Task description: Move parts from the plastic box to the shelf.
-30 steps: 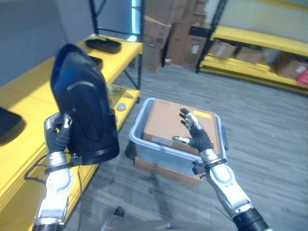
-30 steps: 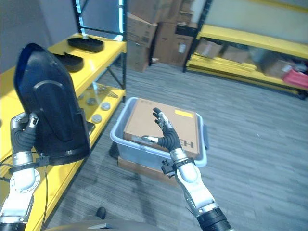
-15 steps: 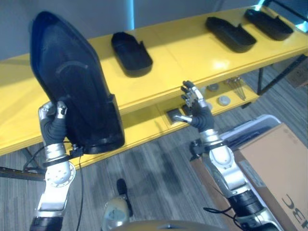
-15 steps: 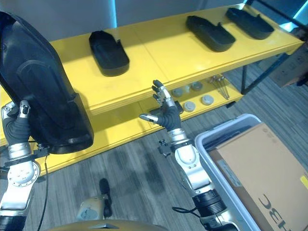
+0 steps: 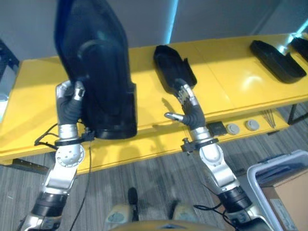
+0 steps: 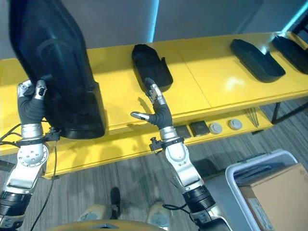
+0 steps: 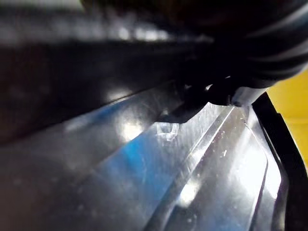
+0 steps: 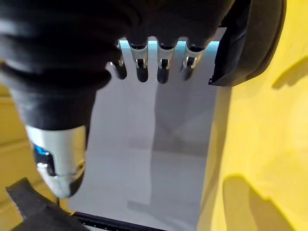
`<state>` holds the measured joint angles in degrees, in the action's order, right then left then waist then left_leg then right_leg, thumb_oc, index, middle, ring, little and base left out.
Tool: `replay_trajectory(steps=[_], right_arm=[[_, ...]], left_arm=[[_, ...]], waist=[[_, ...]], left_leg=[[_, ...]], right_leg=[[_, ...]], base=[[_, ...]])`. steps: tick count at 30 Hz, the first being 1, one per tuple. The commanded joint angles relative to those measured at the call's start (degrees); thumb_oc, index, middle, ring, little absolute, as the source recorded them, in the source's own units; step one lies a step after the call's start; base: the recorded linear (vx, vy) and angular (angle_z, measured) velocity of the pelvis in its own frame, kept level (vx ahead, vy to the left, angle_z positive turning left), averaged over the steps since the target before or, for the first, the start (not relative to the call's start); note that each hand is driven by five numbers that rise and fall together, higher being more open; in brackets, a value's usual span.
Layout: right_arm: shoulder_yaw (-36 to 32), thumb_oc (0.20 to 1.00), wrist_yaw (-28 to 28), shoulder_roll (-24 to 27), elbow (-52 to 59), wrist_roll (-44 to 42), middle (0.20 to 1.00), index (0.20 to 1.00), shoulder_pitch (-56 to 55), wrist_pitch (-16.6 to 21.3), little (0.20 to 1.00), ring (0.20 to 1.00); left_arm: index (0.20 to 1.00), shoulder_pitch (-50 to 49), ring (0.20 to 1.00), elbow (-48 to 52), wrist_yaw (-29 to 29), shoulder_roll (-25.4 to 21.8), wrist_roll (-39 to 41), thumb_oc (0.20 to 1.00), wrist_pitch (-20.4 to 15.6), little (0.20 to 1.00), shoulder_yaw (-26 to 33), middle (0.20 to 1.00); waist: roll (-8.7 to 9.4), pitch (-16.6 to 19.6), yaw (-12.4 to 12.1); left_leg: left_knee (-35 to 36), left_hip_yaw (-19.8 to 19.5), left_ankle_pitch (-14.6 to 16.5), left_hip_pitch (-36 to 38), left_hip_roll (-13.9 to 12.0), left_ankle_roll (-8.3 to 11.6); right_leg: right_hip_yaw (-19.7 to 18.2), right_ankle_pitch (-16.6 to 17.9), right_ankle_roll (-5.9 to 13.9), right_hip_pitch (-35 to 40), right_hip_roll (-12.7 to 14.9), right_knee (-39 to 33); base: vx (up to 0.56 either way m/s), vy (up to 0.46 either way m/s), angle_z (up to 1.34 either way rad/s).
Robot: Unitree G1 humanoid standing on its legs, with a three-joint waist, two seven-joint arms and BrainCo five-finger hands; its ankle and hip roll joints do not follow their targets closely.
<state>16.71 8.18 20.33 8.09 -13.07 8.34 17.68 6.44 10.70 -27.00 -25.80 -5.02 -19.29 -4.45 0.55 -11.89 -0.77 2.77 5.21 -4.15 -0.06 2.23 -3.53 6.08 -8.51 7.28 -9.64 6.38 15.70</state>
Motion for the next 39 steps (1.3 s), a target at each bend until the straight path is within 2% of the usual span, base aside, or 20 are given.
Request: replay_trajectory(steps=[1,4,7,8,11,12,15,16,17,18,20,21,23,30,31,32,36,37,38,39], right_arm=[[-4.0,1.0,0.7,2.5,4.2,0.6,1.0,1.0,-0.3,5.1,1.0,1.0],[-4.0,1.0,0.3,2.4,5.7,0.9,1.0,1.0,-0.4,5.7,1.0,1.0],[-2.1,1.0,-0.6,2.6,6.5,0.3,1.0,1.0,0.7,6.2,1.0,1.0],[-2.1,1.0,-0.6,2.6,6.5,0.3,1.0,1.0,0.7,6.2,1.0,1.0],[-1.1,1.0,-1.1,3.4,5.3,-1.2,1.0,1.0,1.4,6.2,1.0,1.0],[-1.7,1.0,-1.4,4.0,5.8,-1.6,1.0,1.0,0.7,6.2,1.0,1.0],[-2.2,1.0,-1.7,4.2,6.9,-2.1,1.0,1.0,-0.1,6.3,1.0,1.0],[-3.2,1.0,-1.6,4.5,7.5,-2.4,1.0,1.0,-1.5,6.5,1.0,1.0],[-3.2,1.0,-1.6,4.5,7.5,-2.4,1.0,1.0,-1.5,6.5,1.0,1.0],[-3.5,1.0,-1.0,4.3,7.4,-2.3,1.0,1.0,-2.0,6.7,1.0,1.0],[-3.8,1.0,-0.7,4.1,6.7,-2.2,1.0,1.0,-2.3,6.7,1.0,1.0],[-4.1,1.0,-1.1,3.9,6.8,-2.1,1.0,1.0,-2.8,6.8,1.0,1.0],[-3.9,1.0,-1.2,3.5,6.9,-1.7,1.0,1.0,-2.8,6.5,1.0,1.0],[-2.1,1.0,-1.6,0.5,7.0,0.3,1.0,1.0,-2.4,4.7,1.0,1.0],[-1.6,1.0,-1.9,0.7,7.6,2.3,1.0,1.0,-2.1,3.8,1.0,1.0],[-1.5,1.0,-2.1,0.8,8.0,2.8,1.0,1.0,-1.8,3.7,1.0,1.0],[-1.7,1.0,-2.3,0.7,8.4,2.8,1.0,1.0,-1.4,3.9,1.0,1.0],[-2.6,1.0,-3.1,1.1,9.3,2.3,1.0,1.0,-3.4,4.5,1.0,1.0],[-2.6,1.0,-3.1,1.1,9.3,2.3,1.0,1.0,-3.4,4.5,1.0,1.0],[-4.0,1.0,-3.6,1.8,10.6,1.5,1.0,1.0,-5.3,4.8,1.0,1.0]], left_arm=[[0.2,4.0,0.2,2.1,2.6,-0.7,1.2,0.2,-4.3,0.2,-2.9,0.2],[0.2,3.2,0.2,2.3,3.5,0.0,0.5,0.2,-4.3,0.2,-3.5,0.2],[0.2,0.2,0.2,3.6,2.7,1.3,0.7,0.2,-4.4,0.2,-2.3,0.2],[0.2,0.2,0.2,3.6,2.7,1.3,0.7,0.2,-4.4,0.2,-2.3,0.2],[0.2,0.0,0.2,3.5,1.9,2.1,0.2,0.2,-4.1,0.2,-2.6,0.2],[0.2,-0.9,0.2,4.1,2.6,1.6,-0.7,0.2,-3.9,0.2,-2.4,0.2],[0.2,-1.3,0.2,4.3,2.6,1.1,-1.2,0.2,-3.7,0.2,-2.1,0.2],[0.2,-1.3,0.2,3.3,2.5,0.3,-1.2,0.2,-3.6,0.2,-1.7,0.2],[0.2,-1.3,0.2,3.3,2.5,0.3,-1.2,0.2,-3.6,0.2,-1.7,0.2],[0.2,-0.3,0.2,2.0,2.2,-0.8,-0.9,0.2,-3.2,0.2,-1.9,0.2],[0.2,0.5,0.2,1.4,2.3,-1.6,-1.4,0.2,-2.9,0.2,-2.2,0.2],[0.2,0.8,0.2,1.7,2.7,-2.0,-1.9,0.2,-2.7,0.2,-2.3,0.2],[0.2,1.2,0.2,1.7,2.5,-2.4,-3.0,0.2,-2.6,0.2,-2.6,0.2],[0.2,2.3,0.2,1.7,3.1,-5.9,-3.4,0.2,-2.2,0.2,-0.9,0.2],[0.2,2.4,0.2,0.7,2.6,-5.6,-2.9,0.2,-1.6,0.2,-0.2,0.2],[0.2,2.3,0.2,0.8,2.4,-5.8,-3.2,0.2,-1.5,0.2,0.2,0.2],[0.2,2.2,0.2,0.5,1.6,-6.1,-4.7,0.2,-0.9,0.2,1.6,0.2],[0.2,2.5,0.2,-0.9,1.8,-5.9,-5.9,0.2,-0.6,0.2,2.0,0.2],[0.2,2.5,0.2,-0.9,1.8,-5.9,-5.9,0.2,-0.6,0.2,2.0,0.2],[0.2,2.8,0.2,-2.5,1.8,-5.2,-6.1,0.2,0.0,0.2,2.4,0.2]], waist=[[1.97,2.7,1.6],[2.43,3.1,1.0],[2.15,2.7,0.1],[2.15,2.7,0.1],[1.44,1.5,-0.3],[1.5,2.0,0.1],[1.52,2.0,0.2],[1.36,2.7,0.5],[1.36,2.7,0.5],[1.11,3.4,0.8],[0.14,4.2,1.5],[-1.32,5.3,1.7],[-1.93,5.5,1.9],[-0.46,5.7,1.1],[0.03,5.0,1.7],[-0.15,4.2,2.0],[-0.95,2.8,2.2],[-0.91,2.5,4.0],[-0.91,2.5,4.0],[-0.49,2.6,4.6]], left_leg=[[-1.1,-6.7,6.5,-0.1,2.2,1.16],[-2.4,-8.9,7.1,0.2,3.1,1.13],[-13.4,-9.4,10.4,-3.4,5.0,3.6],[-13.4,-9.4,10.4,-3.4,5.0,3.6],[-22.1,-8.2,10.2,-8.5,4.9,7.32],[-20.4,-4.7,11.6,-8.0,0.1,7.46],[-18.5,-3.9,11.3,-6.7,-2.9,7.67],[-13.5,-4.3,8.4,-5.1,-8.7,8.44],[-13.5,-4.3,8.4,-5.1,-8.7,8.44],[-8.0,-6.9,4.0,-4.6,-13.6,9.66],[-3.0,-8.1,0.8,-3.9,-16.1,11.41],[1.0,-7.6,0.4,-2.1,-15.8,12.48],[0.6,-8.1,1.8,-1.6,-13.3,11.93],[-0.1,-4.8,5.4,0.0,-6.4,7.43],[0.4,-4.0,6.5,1.0,-4.9,5.86],[0.2,-3.6,6.2,0.9,-4.8,5.27],[0.9,-1.4,6.5,1.8,-5.9,4.93],[1.1,-1.2,6.0,1.7,-5.5,4.65],[1.1,-1.2,6.0,1.7,-5.5,4.65],[1.0,-1.4,6.2,1.8,-4.8,4.61]], right_leg=[[-5.1,1.7,-2.12,6.8,-5.9,-6.4],[-3.0,2.9,-3.24,9.5,-6.0,-10.0],[-3.2,4.7,-3.63,12.6,-5.4,-15.2],[-3.2,4.7,-3.63,12.6,-5.4,-15.2],[-1.9,5.1,-3.94,15.8,-4.7,-19.2],[-0.4,5.2,-3.37,17.0,-3.4,-20.4],[-0.1,5.2,-3.17,17.2,-2.8,-20.0],[0.8,4.3,-2.81,17.3,-1.7,-20.0],[0.8,4.3,-2.81,17.3,-1.7,-20.0],[1.2,2.7,-2.51,17.4,-1.4,-19.7],[2.0,1.3,-2.09,18.3,-1.4,-19.7],[2.9,1.6,-1.18,19.0,-0.9,-19.8],[2.7,2.3,0.06,18.6,1.4,-18.9],[0.4,4.1,3.32,15.4,9.1,-12.0],[-1.3,7.8,3.93,12.5,10.5,-7.6],[-1.7,10.2,3.82,10.3,10.5,-5.2],[0.0,9.6,3.28,6.3,9.1,-1.2],[-3.2,6.2,2.72,5.1,3.0,-2.2],[-3.2,6.2,2.72,5.1,3.0,-2.2],[-6.3,3.5,0.96,6.0,-1.5,-5.6]], base=[[0.11,-0.091,1.77],[0.06,-0.154,1.32],[0.04,-0.119,0.18],[-0.01,-0.027,-0.12],[-0.01,0.038,0.1],[0.03,0.078,0.26],[0.05,0.123,0.38],[0.02,0.131,0.37],[0.08,0.243,0.3],[0.13,0.21,0.1],[0.19,0.296,0.4],[0.2,0.374,0.41],[0.2,0.421,0.12],[0.13,0.297,-0.17],[0.07,0.351,-0.04],[0.03,0.303,-0.14],[-0.01,0.109,-0.62],[0.04,0.085,-0.49],[0.1,0.09,-0.56],[0.06,0.004,-0.08]])
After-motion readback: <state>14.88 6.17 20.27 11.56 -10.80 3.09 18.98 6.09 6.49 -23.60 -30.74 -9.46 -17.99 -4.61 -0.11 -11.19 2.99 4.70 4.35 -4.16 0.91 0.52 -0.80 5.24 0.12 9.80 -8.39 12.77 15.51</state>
